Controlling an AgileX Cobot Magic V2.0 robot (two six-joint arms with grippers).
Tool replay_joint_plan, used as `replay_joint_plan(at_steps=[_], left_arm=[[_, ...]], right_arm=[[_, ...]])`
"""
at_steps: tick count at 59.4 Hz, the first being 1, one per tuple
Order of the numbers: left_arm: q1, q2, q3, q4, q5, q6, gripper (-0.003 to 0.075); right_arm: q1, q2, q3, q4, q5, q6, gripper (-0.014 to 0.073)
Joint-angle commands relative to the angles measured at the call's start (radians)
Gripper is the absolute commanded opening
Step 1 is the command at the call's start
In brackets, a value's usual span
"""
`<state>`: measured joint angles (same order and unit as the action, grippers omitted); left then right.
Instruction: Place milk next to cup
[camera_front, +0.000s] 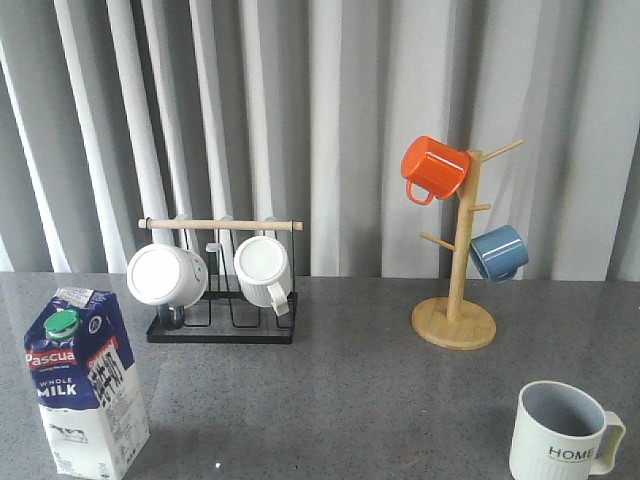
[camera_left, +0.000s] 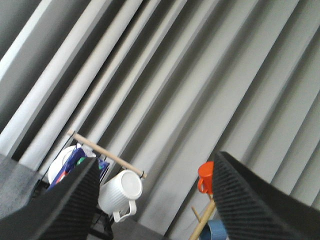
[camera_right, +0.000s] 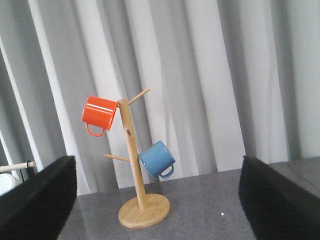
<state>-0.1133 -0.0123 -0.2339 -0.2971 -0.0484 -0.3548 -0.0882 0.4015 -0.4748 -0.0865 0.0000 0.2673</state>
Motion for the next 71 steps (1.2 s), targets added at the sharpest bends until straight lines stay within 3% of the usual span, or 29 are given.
replay_joint_plan(at_steps=[1, 15, 28, 39, 71], left_arm=[[0.003, -0.008, -0.034, -0.012, -0.084, -0.007, 0.0481], [0.003, -0.008, -0.035, -0.012, 0.005, -0.006, 0.0482], [0.003, 0.011, -0.13, 0.057, 0.138, 0.036, 0.0482], [0.003, 0.102, -0.221, 0.078, 0.195, 0.056, 0.0482], [0.003, 0.177, -0.223, 0.076, 0.203, 0.056, 0.0482]], right_arm=[[-0.006, 0.044, -0.077, -0.046, -0.025, -0.041, 0.063], [-0.006, 0.28, -0.365, -0.152, 0.315, -0.162, 0.0554], [-0.006, 0.555, -0.524, -0.075, 0.586, -0.324, 0.0532], [-0.006, 0.685, -0.524, -0.044, 0.644, -0.325, 0.0532], [-0.008, 0.911, -0.524, -0.077, 0.663, -0.328, 0.0524]])
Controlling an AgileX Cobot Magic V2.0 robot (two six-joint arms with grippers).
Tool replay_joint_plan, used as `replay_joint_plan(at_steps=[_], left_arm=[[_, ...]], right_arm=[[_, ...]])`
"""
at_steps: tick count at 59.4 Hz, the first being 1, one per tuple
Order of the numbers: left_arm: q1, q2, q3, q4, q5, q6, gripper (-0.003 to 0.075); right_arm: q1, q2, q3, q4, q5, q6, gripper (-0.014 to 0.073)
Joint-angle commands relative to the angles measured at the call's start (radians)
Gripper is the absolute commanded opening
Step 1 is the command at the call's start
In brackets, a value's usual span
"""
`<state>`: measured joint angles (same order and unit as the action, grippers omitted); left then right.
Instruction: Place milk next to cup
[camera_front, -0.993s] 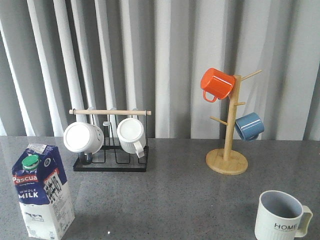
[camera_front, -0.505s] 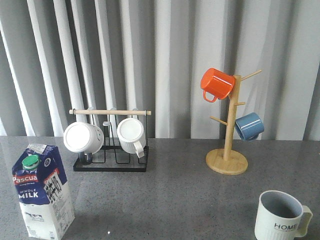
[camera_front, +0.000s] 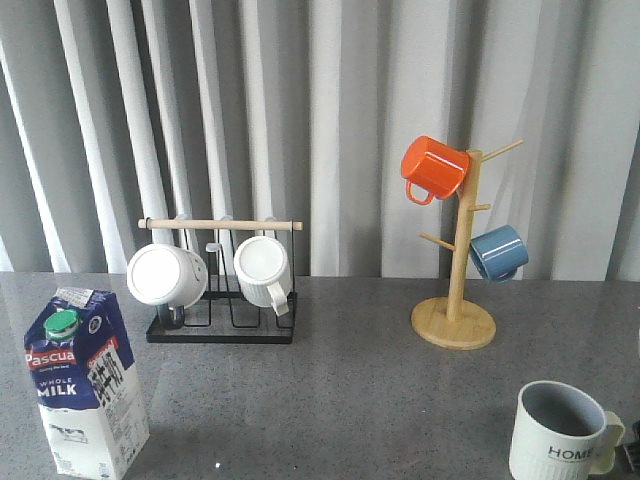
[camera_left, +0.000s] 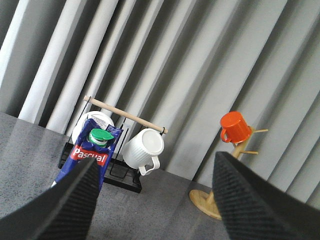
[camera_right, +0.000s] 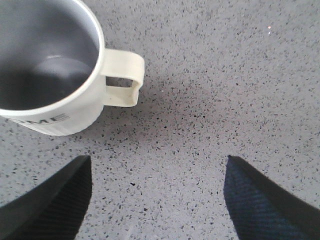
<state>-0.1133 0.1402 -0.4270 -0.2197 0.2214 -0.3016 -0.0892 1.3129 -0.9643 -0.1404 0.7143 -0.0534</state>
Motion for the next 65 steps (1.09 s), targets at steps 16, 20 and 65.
replay_joint_plan(at_steps=[16, 20, 65], left_arm=[[0.003, 0.025, -0.03, -0.001, -0.048, 0.003, 0.0482], [0.003, 0.025, -0.03, -0.001, -0.041, 0.003, 0.0482], [0.003, 0.025, -0.03, -0.001, -0.022, 0.003, 0.0482]], right_arm=[[-0.03, 0.018, 0.075, -0.033, -0.223, 0.015, 0.0524], [-0.033, 0.018, 0.119, -0.032, -0.293, 0.012, 0.0524], [-0.035, 0.106, 0.179, -0.057, -0.593, -0.004, 0.0524]])
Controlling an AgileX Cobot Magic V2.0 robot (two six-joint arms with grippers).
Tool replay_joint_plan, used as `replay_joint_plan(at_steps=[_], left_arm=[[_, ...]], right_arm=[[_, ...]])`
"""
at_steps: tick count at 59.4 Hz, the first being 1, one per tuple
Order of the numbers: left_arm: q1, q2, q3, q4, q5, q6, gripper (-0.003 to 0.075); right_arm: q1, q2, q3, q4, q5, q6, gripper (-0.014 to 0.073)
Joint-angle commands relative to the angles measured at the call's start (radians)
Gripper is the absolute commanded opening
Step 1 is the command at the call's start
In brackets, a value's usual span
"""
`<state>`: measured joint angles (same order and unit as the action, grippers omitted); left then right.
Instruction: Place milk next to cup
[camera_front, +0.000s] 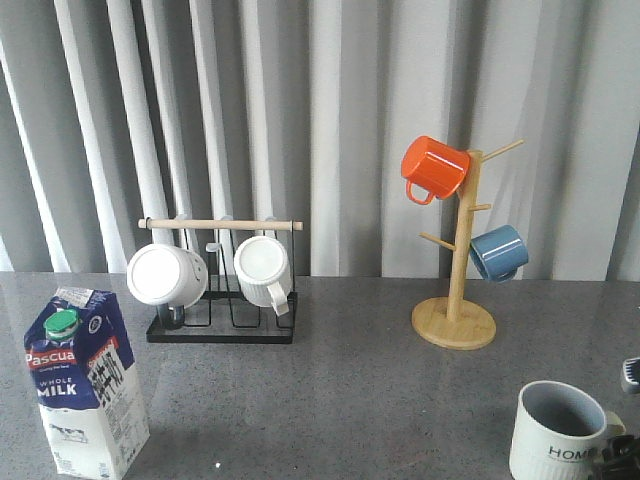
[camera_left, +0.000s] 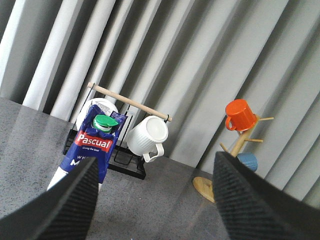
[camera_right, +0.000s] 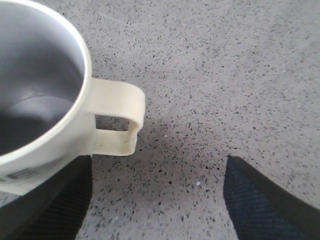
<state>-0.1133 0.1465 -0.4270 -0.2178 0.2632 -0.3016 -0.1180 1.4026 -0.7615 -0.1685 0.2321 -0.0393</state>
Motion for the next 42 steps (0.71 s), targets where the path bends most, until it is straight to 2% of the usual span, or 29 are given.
replay_joint_plan(at_steps=[1, 8, 13, 18, 23, 25, 42], left_arm=[[0.003, 0.018, -0.03, -0.003, -0.064, 0.003, 0.0482], [0.003, 0.018, -0.03, -0.003, -0.064, 0.003, 0.0482], [0.003, 0.018, -0.03, -0.004, -0.065, 0.003, 0.0482], [0.003, 0.018, -0.03, -0.004, -0.065, 0.003, 0.0482], [0.003, 0.018, -0.03, -0.004, -0.065, 0.003, 0.0482], [0.003, 0.018, -0.03, -0.004, -0.065, 0.003, 0.0482], [0.003, 0.018, -0.03, -0.004, -0.064, 0.003, 0.0482]], right_arm=[[-0.006, 0.024, -0.024, -0.031, -0.126, -0.021, 0.0524], [-0.006, 0.103, -0.031, -0.036, -0.232, -0.025, 0.0507], [-0.006, 0.145, -0.031, -0.08, -0.289, -0.04, 0.0424], [-0.005, 0.151, -0.031, -0.102, -0.316, -0.044, 0.0252], [-0.003, 0.151, -0.031, -0.102, -0.353, -0.047, 0.0034], [-0.003, 0.151, -0.031, -0.102, -0.36, -0.047, -0.0018], [0.009, 0.052, -0.032, -0.099, -0.349, 0.032, -0.0011]])
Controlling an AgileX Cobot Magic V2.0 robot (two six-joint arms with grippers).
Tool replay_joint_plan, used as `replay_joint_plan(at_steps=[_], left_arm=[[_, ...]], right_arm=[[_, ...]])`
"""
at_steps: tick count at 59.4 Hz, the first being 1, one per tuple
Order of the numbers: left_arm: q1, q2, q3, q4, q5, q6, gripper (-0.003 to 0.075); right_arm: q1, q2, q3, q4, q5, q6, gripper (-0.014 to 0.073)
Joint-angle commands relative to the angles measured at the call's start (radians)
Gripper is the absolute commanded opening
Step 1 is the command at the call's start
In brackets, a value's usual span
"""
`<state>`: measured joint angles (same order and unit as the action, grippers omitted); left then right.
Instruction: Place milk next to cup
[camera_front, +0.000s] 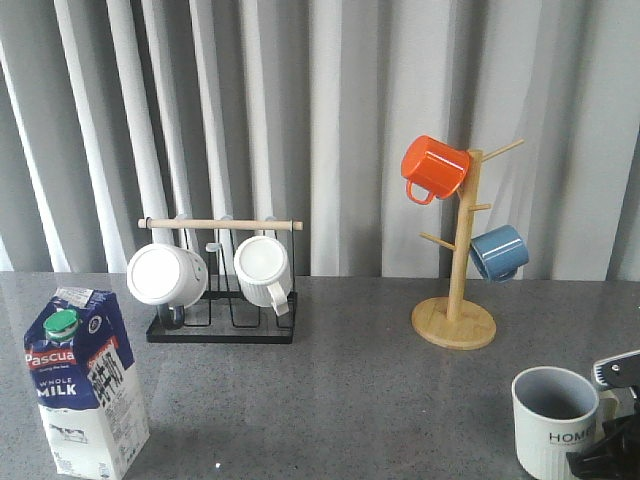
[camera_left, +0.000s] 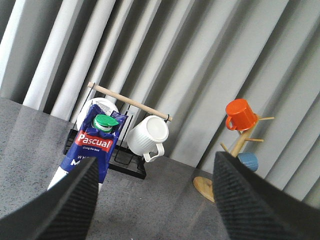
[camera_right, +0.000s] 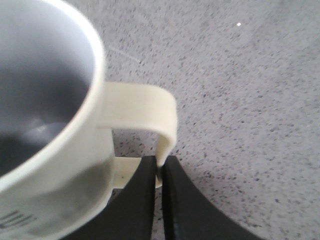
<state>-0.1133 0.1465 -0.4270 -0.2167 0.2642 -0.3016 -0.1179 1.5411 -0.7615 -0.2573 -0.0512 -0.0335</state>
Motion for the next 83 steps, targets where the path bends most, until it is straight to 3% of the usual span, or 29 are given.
replay_joint_plan(at_steps=[1, 12, 24, 50, 59, 83], left_arm=[[0.003, 0.018, -0.03, -0.005, -0.065, 0.003, 0.0482], [0.003, 0.018, -0.03, -0.005, -0.054, 0.003, 0.0482], [0.003, 0.018, -0.03, -0.005, -0.017, 0.003, 0.0482], [0.003, 0.018, -0.03, -0.006, -0.007, 0.003, 0.0482], [0.003, 0.018, -0.03, -0.006, 0.002, 0.002, 0.0482], [0.003, 0.018, -0.03, -0.006, 0.025, 0.002, 0.0482]], right_arm=[[0.014, -0.105, -0.034, -0.011, -0.066, 0.026, -0.0011], [0.181, -0.191, -0.13, -0.003, 0.066, 0.041, -0.0011], [0.369, -0.134, -0.204, 0.007, 0.106, 0.097, -0.0011], [0.415, 0.059, -0.205, 0.028, 0.138, 0.131, 0.0015], [0.415, 0.059, -0.205, 0.03, 0.154, 0.124, 0.0092], [0.415, 0.011, -0.205, 0.03, 0.265, 0.124, 0.0427]])
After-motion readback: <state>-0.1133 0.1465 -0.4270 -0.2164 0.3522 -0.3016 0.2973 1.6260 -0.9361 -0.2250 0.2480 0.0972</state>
